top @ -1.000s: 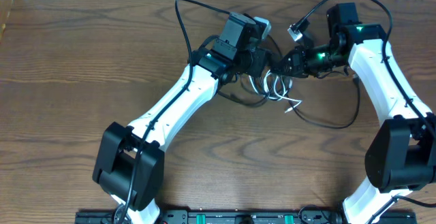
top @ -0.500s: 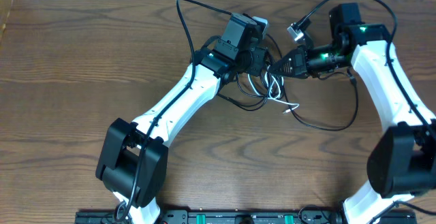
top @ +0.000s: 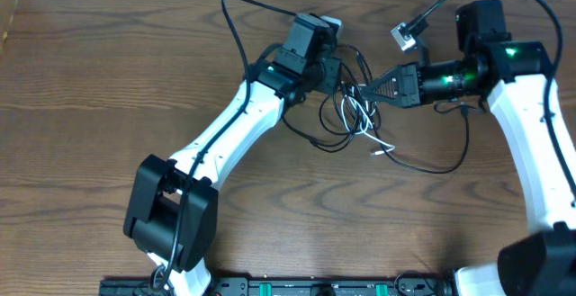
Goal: Untangle cables
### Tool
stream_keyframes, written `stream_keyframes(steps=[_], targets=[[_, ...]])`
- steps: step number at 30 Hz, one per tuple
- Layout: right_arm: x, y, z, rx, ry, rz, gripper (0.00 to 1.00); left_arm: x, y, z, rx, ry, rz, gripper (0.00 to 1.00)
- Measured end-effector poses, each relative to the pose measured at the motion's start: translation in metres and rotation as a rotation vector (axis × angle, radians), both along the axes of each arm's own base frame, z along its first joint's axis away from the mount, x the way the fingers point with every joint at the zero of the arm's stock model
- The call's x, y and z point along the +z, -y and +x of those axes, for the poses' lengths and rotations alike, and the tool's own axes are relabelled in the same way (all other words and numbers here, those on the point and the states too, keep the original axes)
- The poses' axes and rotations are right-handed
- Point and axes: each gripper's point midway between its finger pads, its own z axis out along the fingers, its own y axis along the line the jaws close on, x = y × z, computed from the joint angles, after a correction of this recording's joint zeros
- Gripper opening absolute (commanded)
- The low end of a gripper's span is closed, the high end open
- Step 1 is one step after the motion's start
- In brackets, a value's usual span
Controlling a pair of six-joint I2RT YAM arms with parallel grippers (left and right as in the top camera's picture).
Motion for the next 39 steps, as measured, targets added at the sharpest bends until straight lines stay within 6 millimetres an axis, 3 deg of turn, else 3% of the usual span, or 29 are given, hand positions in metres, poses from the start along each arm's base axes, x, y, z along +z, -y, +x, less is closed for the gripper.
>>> stream_keyframes(steps=[7,11,21,29,33,35,39], targets=[[0.019,0.023,-0.003,-0.066,0.048,0.002,0.01,0.0,-0.022,0.013,0.049,0.0,0.0,0.42],[0.015,0.034,-0.002,-0.104,0.034,-0.034,0.01,0.002,-0.037,0.023,0.084,0.008,-0.005,0.42],[-0.034,0.079,0.004,-0.251,-0.038,-0.388,0.01,0.009,-0.085,0.048,0.217,0.007,-0.06,0.42],[-0.065,0.103,0.007,-0.305,-0.127,-0.546,0.01,0.063,-0.068,0.03,0.136,0.073,-0.155,0.42],[-0.094,0.123,0.0,-0.354,-0.271,-0.676,0.04,0.067,-0.065,0.021,0.111,0.049,-0.169,0.42],[-0.107,0.139,-0.006,-0.4,-0.347,-0.774,0.11,0.063,-0.065,0.018,0.108,0.026,-0.164,0.42],[-0.119,0.168,-0.016,-0.49,-0.435,-0.943,0.5,0.061,-0.064,0.016,0.102,0.017,-0.167,0.42]])
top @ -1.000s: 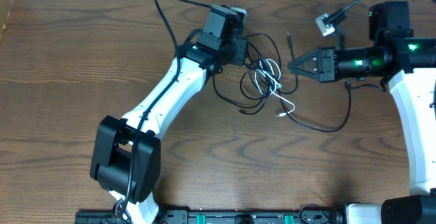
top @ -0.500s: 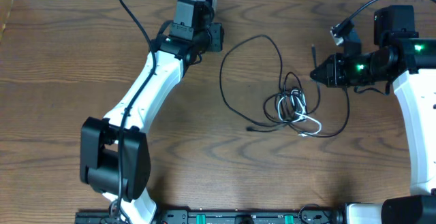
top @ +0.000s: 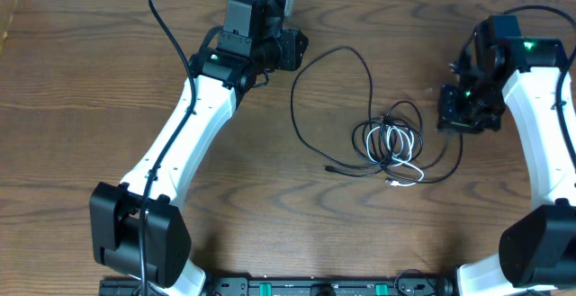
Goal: Untangle cables
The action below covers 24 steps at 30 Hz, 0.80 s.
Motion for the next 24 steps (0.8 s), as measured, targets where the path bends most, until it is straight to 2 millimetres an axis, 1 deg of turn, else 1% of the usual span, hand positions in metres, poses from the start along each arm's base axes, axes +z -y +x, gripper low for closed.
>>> stream_keyframes(steps=[1,4,6,8,12,15,18,22,24], targets=[[-0.001,0.006,-0.002,-0.012,-0.01,-0.032,0.58,0.0,0.0,0.0,0.0,-0.002,0.0,0.42],[-0.001,0.016,-0.004,-0.04,-0.018,-0.091,0.74,-0.001,0.0,-0.001,0.0,-0.007,0.002,0.42],[-0.001,0.018,-0.004,-0.042,-0.018,-0.103,0.74,-0.001,0.0,-0.001,-0.001,-0.007,0.003,0.42],[-0.001,0.015,-0.003,-0.022,-0.015,-0.084,0.74,-0.002,0.0,-0.001,-0.001,-0.009,0.003,0.43],[0.0,-0.004,0.009,0.071,0.041,0.017,0.74,-0.002,-0.001,-0.002,-0.001,-0.011,0.004,0.42],[0.002,-0.017,0.02,0.121,0.094,0.061,0.71,-0.002,-0.001,-0.002,-0.001,-0.012,0.004,0.42],[0.004,-0.033,0.029,0.163,0.135,0.095,0.72,-0.004,-0.001,-0.003,-0.001,-0.019,0.007,0.42],[0.0,-0.054,0.038,0.176,0.154,0.125,0.72,-0.015,-0.004,-0.013,0.004,-0.084,0.02,0.42],[-0.008,-0.059,0.041,0.156,0.134,0.136,0.72,-0.021,-0.006,-0.019,0.019,-0.131,0.019,0.42]])
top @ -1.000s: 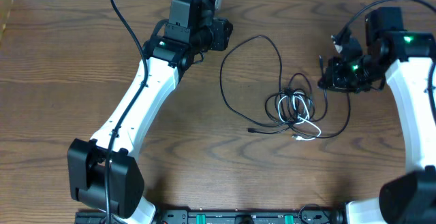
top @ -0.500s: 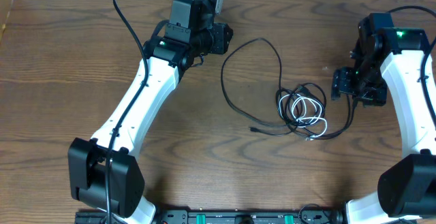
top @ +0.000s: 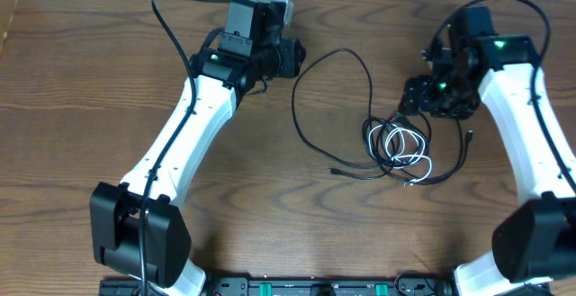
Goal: Untangle cables
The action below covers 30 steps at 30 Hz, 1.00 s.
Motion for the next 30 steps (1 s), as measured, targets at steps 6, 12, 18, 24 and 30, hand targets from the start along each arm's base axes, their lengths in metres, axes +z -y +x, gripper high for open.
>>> stream_keyframes(steps=[6,12,18,24,30], targets=[[-0.029,0.004,0.013,-0.085,-0.064,0.014,0.74,-0.01,0.017,-0.016,-0.029,-0.09,-0.049,0.43],[-0.032,0.035,0.021,-0.203,-0.069,0.042,0.75,-0.035,0.077,-0.051,-0.17,-0.17,-0.052,0.56],[-0.032,0.068,0.017,-0.286,-0.087,0.051,0.75,-0.069,0.111,-0.076,-0.256,-0.252,-0.02,0.57],[-0.032,0.071,0.017,-0.274,-0.084,0.056,0.77,-0.112,0.116,-0.082,-0.267,-0.337,0.025,0.57],[-0.032,0.07,0.017,-0.267,-0.08,0.059,0.78,-0.153,0.132,-0.102,-0.31,-0.415,0.074,0.57]])
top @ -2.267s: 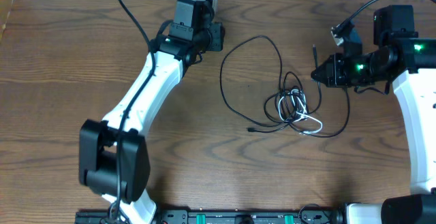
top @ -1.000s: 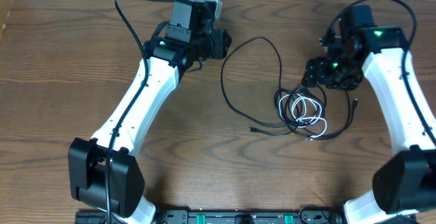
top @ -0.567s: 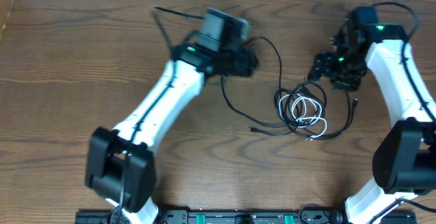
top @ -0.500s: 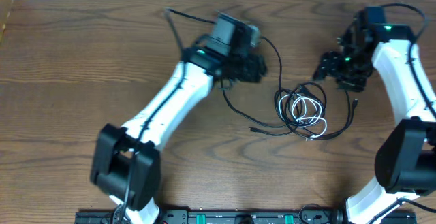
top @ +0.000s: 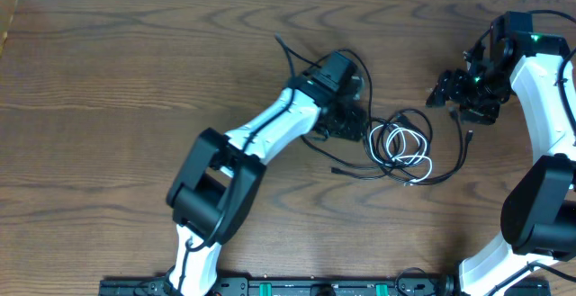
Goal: Untangle cables
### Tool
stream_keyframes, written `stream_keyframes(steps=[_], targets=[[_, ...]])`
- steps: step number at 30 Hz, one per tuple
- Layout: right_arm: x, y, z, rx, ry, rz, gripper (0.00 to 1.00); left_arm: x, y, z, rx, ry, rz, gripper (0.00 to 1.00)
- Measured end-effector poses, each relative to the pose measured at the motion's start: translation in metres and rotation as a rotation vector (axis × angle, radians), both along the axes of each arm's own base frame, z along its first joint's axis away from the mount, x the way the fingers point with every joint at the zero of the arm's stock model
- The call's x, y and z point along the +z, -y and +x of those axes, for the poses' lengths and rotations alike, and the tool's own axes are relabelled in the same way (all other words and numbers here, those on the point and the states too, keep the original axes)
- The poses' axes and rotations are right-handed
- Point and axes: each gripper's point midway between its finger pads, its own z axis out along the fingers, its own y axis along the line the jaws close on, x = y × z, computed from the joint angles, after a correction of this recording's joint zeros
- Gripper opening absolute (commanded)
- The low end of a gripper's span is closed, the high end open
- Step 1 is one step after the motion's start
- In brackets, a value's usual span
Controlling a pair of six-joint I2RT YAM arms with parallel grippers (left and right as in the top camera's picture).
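Note:
A tangle of a black cable and a white cable (top: 402, 145) lies coiled right of the table's middle. A black tail with a small plug (top: 336, 166) runs out to its lower left, and another black end (top: 469, 138) hangs off to its right. My left gripper (top: 358, 123) is down at the coil's left edge, with black cable passing under it; its jaws are too dark to read. My right gripper (top: 439, 93) hovers up and to the right of the coil, its jaws hidden in shadow.
The brown wooden table (top: 108, 107) stretches away to the left. A pale wall edge borders the table at the back. My left arm (top: 270, 130) lies diagonally across the middle, and my right arm (top: 540, 107) runs along the right side.
My left gripper has moved from the back left to the coil's left edge. The wide black loop it had drawn out no longer shows there. My right gripper has shifted slightly right, off the coil.
Both grippers were first together over the tangle at the back middle. Then they stood far apart, a black loop stretched toward the left gripper, the coil between them. The right gripper then came to the coil's upper right. Now the left is at the coil.

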Motion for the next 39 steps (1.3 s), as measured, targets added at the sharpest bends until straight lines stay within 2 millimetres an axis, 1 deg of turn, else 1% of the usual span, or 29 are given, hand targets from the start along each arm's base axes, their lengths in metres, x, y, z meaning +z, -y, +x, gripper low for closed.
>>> stream_keyframes(steps=[3,6,8,15,18,19,20,22,24,26,29,31,33,34,35,37,39], targets=[[0.0,0.0,0.0,0.003,0.002,0.0,0.78,-0.005,0.012,-0.009,-0.031,0.002,-0.001,0.57],[0.0,0.0,0.0,0.01,0.004,0.0,0.78,-0.003,0.023,-0.014,-0.057,0.02,-0.017,0.58],[0.0,0.0,0.0,0.016,0.005,0.001,0.78,-0.002,0.027,-0.015,-0.065,0.027,-0.022,0.57],[0.0,0.0,0.0,0.025,0.007,0.0,0.79,0.001,0.031,-0.011,-0.065,0.049,-0.04,0.57],[0.0,0.0,0.0,0.025,0.008,0.0,0.79,0.002,0.036,-0.007,-0.068,0.071,-0.058,0.57],[0.0,0.0,0.0,0.025,0.007,0.0,0.79,0.001,0.038,-0.006,-0.07,0.076,-0.061,0.52],[0.0,0.0,0.0,0.026,0.008,0.0,0.79,-0.002,0.039,-0.006,-0.072,0.074,-0.06,0.44],[0.0,-0.001,0.0,0.032,0.009,0.0,0.79,-0.012,0.04,-0.01,-0.072,0.053,-0.047,0.08],[0.0,-0.001,-0.001,0.038,0.008,-0.001,0.79,-0.024,0.039,-0.013,-0.078,0.034,-0.028,0.08],[0.0,-0.001,-0.001,0.041,0.007,-0.001,0.79,-0.03,0.038,-0.015,-0.08,0.023,-0.021,0.07],[0.0,-0.001,-0.001,0.043,0.006,0.001,0.75,-0.029,0.036,-0.012,-0.072,0.025,-0.023,0.07],[0.0,-0.002,-0.001,0.047,0.009,0.007,0.73,-0.025,0.031,-0.007,-0.057,0.026,-0.024,0.07],[0.001,-0.005,-0.001,0.053,0.011,0.014,0.72,-0.013,0.02,0.002,-0.029,0.033,-0.028,0.08],[0.001,-0.008,0.0,0.061,0.015,0.019,0.72,-0.003,0.016,0.007,-0.015,0.045,-0.037,0.08],[0.002,-0.011,0.0,0.075,0.019,0.026,0.72,0.011,0.011,0.015,0.004,0.071,-0.055,0.07],[0.003,-0.023,0.002,0.115,0.033,0.047,0.72,0.054,-0.001,0.032,0.043,0.148,-0.108,0.07],[0.005,-0.038,0.004,0.165,0.054,0.071,0.71,0.105,-0.013,0.046,0.079,0.248,-0.172,0.08]])
